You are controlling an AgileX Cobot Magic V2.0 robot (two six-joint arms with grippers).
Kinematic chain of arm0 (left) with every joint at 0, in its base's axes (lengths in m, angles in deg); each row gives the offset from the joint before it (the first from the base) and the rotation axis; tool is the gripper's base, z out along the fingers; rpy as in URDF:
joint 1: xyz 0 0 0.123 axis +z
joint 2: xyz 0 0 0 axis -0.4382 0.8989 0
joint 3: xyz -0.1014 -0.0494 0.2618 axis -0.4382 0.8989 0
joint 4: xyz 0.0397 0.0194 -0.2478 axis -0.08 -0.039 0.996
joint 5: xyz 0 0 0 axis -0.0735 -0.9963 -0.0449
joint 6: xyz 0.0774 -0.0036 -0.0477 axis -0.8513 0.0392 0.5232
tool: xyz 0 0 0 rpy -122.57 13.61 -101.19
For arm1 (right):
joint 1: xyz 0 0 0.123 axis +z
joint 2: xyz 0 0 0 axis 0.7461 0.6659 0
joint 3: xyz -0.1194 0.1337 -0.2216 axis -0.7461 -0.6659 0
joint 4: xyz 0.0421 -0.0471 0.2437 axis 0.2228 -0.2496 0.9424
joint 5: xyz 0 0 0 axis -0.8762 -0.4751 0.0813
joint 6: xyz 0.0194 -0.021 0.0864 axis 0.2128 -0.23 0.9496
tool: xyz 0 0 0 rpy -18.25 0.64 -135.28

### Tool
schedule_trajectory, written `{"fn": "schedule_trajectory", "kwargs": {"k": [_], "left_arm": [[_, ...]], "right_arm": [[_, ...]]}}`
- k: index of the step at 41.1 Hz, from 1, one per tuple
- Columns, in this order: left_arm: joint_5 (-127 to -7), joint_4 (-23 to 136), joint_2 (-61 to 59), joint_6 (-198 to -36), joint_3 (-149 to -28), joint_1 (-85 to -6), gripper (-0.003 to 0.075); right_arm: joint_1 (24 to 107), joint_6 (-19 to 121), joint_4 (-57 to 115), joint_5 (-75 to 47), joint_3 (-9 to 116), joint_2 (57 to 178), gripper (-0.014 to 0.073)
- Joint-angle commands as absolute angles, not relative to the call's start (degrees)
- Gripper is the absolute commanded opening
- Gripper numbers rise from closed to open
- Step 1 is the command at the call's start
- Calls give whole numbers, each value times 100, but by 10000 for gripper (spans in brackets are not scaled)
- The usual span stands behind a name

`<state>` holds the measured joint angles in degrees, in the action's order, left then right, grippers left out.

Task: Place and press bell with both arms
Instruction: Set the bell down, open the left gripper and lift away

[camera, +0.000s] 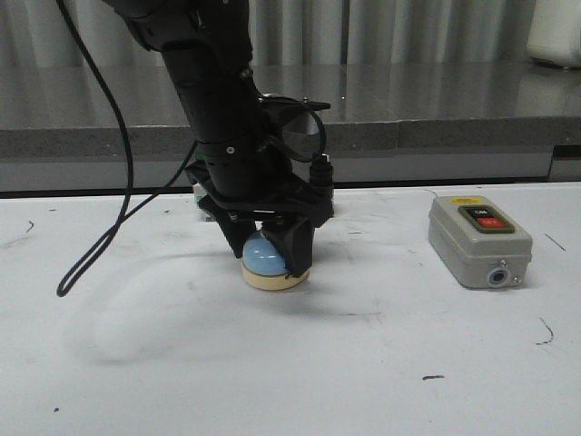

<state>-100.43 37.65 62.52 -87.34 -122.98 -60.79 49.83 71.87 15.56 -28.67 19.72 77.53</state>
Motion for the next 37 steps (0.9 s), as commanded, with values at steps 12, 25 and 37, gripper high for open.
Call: {"fn": "schedule_trajectory", "kwargs": {"k": [12, 25, 37], "left_arm": [[-10190, 3554, 5774, -8661, -12471, -6109, 538], [-10385, 3657, 4463, -8652, -11821, -5715, 206], [-10025, 4052, 2684, -8652, -10092, -4443, -20]], "right_arm": [[4959, 7186, 1553, -2387, 2160, 7850, 34], [4959, 7186, 1553, -2343, 2160, 7850, 34], [4959, 7186, 1553, -2343, 2160, 7850, 34]]}}
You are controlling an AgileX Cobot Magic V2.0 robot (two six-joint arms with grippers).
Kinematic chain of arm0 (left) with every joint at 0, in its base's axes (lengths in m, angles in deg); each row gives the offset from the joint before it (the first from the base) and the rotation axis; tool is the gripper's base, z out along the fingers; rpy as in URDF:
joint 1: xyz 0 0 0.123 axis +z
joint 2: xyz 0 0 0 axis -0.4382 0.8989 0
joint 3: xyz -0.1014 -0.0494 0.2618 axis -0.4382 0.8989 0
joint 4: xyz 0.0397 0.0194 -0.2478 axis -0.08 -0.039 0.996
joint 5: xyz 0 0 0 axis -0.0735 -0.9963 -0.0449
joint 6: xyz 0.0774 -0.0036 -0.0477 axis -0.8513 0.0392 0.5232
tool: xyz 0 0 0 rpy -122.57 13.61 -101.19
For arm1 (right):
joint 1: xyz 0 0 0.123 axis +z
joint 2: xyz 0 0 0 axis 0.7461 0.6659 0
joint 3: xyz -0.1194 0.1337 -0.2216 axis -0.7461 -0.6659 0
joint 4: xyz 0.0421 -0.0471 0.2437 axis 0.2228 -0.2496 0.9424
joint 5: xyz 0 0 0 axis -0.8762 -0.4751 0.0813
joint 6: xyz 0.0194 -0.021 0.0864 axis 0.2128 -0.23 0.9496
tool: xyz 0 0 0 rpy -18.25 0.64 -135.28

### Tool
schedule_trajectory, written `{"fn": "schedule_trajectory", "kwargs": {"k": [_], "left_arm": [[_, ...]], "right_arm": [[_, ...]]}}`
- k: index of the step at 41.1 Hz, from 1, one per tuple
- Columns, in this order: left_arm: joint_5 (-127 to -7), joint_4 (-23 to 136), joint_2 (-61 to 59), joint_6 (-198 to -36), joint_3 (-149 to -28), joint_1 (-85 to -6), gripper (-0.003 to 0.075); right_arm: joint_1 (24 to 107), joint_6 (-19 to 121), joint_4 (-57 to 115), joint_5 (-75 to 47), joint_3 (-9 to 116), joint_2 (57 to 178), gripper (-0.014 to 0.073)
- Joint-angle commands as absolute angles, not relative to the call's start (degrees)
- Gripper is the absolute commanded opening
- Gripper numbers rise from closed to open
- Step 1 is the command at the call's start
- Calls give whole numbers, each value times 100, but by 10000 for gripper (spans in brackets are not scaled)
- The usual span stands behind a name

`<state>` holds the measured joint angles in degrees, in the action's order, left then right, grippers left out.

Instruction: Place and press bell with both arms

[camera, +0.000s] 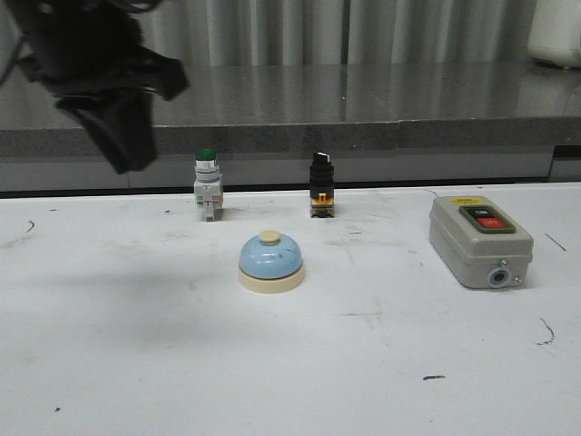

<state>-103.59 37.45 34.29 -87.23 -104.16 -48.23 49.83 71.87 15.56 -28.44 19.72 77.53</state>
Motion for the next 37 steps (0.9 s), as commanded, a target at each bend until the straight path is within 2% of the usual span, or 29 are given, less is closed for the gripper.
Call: {"fn": "schedule_trajectory", "kwargs": {"k": [1, 14, 22, 27, 35, 37], "left_arm": [[-9971, 4077, 2544, -8652, -9956, -4325, -20], [-8611, 4093, 76, -8652, -7731, -3102, -20], [-7464, 4170, -1863, -8652, -6311, -3044, -20], [-7170, 4333, -3087, -8652, -5681, -3044, -20], [-7182, 4333, -4418, -8652, -5135, -3044, -20], [-7182, 4333, -4578, -8652, -5100, -3044, -20]], "right_arm": [[4959, 7186, 1553, -2343, 2160, 7850, 34], [4959, 7186, 1553, -2348, 2160, 7850, 34], [4959, 7186, 1553, -2338, 2160, 7850, 34], [4959, 7186, 1559, -2264, 2160, 8047, 33], [4982, 7186, 1877, -2126, 2474, 9160, 29], [5028, 7186, 1955, -2114, 2628, 9542, -3]]}}
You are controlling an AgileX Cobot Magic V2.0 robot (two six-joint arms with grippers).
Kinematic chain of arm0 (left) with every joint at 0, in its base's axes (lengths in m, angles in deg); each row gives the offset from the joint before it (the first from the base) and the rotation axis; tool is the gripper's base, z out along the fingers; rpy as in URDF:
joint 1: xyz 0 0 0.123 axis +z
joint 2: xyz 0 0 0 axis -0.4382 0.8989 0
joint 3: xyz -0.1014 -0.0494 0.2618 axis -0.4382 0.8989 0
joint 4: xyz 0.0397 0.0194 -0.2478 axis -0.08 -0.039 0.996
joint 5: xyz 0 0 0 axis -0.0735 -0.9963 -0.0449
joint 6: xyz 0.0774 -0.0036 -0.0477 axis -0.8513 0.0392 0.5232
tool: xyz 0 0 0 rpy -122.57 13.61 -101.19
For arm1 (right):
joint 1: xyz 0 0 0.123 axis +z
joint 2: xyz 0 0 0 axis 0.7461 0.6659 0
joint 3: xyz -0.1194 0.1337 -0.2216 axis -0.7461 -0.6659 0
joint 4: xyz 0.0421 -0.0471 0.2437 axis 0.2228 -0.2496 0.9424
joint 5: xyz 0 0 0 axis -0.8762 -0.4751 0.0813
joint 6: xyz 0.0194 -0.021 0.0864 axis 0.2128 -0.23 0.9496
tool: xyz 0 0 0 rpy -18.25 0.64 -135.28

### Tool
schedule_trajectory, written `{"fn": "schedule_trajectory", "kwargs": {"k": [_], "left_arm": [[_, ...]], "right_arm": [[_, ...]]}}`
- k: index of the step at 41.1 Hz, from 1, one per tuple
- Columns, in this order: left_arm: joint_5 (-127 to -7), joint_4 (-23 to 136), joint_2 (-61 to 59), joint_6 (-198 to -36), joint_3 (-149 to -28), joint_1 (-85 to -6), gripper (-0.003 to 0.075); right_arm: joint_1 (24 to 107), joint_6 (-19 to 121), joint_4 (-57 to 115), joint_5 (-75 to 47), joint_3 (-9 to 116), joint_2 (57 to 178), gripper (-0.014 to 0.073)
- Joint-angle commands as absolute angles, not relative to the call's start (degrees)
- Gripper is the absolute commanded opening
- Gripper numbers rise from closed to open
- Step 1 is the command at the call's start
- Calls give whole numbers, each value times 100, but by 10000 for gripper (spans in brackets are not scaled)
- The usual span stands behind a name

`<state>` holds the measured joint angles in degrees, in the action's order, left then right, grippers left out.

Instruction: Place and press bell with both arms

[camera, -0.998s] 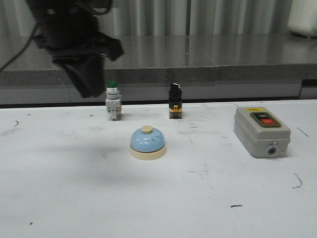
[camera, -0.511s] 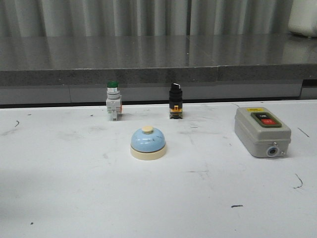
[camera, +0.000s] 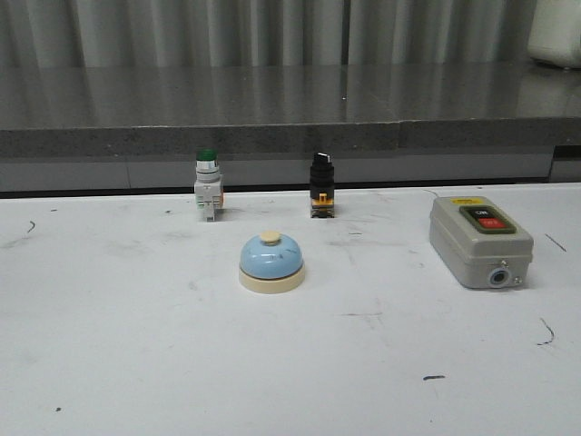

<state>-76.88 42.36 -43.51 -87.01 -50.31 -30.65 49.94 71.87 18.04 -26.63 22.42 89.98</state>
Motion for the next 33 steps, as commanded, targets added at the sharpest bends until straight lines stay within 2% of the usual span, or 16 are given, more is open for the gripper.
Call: {"fn": "schedule_trajectory", "kwargs": {"k": [1, 3, 22, 33], "left_arm": [[-7182, 4333, -4658, -8652, -5090, -3044, -20], [-7182, 4333, -4750, -8652, -5090, -3044, -20], [-7182, 4333, -4773, -8652, -5090, -3044, -20], [-7182, 4333, -4773, -8652, -5090, -3044, -20]], "right_arm": [[5082, 7180, 1973, -2100, 2696, 9715, -27], [5224, 7180, 1971, -2066, 2863, 10127, -74], [7676, 7180, 1975, -1543, 5084, 14113, -71], [8333, 7185, 2130, -1734, 6818, 15977, -71]]}}
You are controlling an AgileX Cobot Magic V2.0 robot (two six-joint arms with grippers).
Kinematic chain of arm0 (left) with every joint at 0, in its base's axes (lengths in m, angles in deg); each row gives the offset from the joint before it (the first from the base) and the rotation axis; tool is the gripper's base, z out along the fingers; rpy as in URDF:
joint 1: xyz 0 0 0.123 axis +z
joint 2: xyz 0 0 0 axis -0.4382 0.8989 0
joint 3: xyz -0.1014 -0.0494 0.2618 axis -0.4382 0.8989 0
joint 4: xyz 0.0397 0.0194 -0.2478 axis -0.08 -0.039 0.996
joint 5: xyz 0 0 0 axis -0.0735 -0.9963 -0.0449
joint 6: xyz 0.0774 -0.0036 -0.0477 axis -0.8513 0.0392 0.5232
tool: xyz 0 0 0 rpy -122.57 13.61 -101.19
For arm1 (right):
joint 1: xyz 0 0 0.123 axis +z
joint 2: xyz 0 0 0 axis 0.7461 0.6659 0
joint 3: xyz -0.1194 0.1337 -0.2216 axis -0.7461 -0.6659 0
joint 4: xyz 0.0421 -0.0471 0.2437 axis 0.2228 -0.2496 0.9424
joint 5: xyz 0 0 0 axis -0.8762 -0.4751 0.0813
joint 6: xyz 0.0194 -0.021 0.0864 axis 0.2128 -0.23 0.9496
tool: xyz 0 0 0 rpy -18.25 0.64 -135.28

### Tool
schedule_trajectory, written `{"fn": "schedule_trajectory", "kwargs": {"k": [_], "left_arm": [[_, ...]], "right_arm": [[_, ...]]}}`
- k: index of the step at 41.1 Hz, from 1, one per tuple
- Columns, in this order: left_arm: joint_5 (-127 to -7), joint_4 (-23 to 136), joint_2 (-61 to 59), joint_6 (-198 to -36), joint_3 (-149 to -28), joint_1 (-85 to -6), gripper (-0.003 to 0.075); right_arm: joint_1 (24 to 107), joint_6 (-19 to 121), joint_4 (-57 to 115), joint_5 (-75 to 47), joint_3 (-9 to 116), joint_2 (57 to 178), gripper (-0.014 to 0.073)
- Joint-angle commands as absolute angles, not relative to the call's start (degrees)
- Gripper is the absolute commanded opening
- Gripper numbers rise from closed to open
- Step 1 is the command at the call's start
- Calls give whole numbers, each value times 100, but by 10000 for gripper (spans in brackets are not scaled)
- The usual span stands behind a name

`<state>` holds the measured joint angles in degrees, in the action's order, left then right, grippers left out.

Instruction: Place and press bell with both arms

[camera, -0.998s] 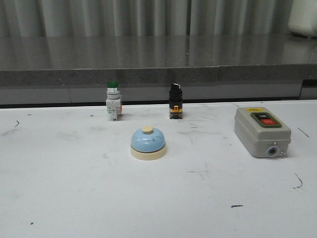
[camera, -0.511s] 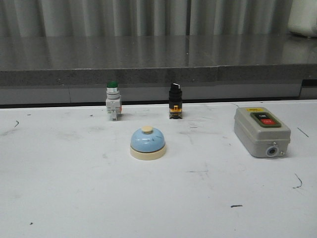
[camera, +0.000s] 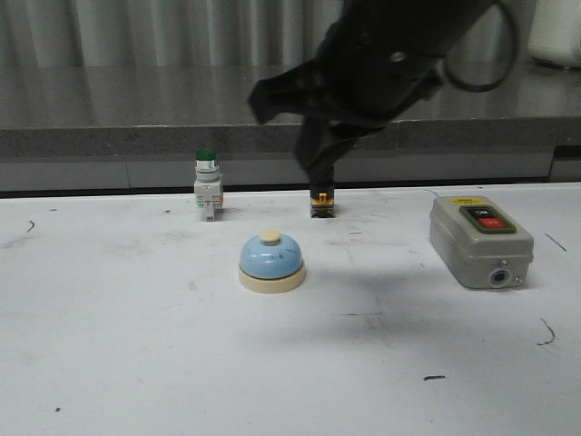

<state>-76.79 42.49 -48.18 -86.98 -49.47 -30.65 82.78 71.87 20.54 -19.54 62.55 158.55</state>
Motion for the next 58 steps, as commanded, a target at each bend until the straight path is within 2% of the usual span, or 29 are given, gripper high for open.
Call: {"fn": "schedule_trajectory", "kwargs": {"k": [1, 10, 32, 47, 58], "left_arm": [[-7182, 4333, -4773, -8652, -5090, -3044, -20], [-7182, 4333, -4773, -8652, -5090, -3044, -20], [-7182, 4333, -4773, -8652, -5090, -3044, -20], [-7182, 4333, -4773, -8652, -5090, -3044, -20], [-7182, 4333, -4773, -8652, -5090, -3044, -20]], "right_arm": [[8340, 7185, 2162, -1787, 6926, 16077, -71], [8340, 7185, 2187, -2007, 7515, 16591, -71], [8330, 7185, 2187, -2135, 7535, 16907, -71], [8190, 7185, 2187, -2330, 7282, 15384, -71], [7032, 7185, 2187, -2180, 5637, 13548, -71]]}}
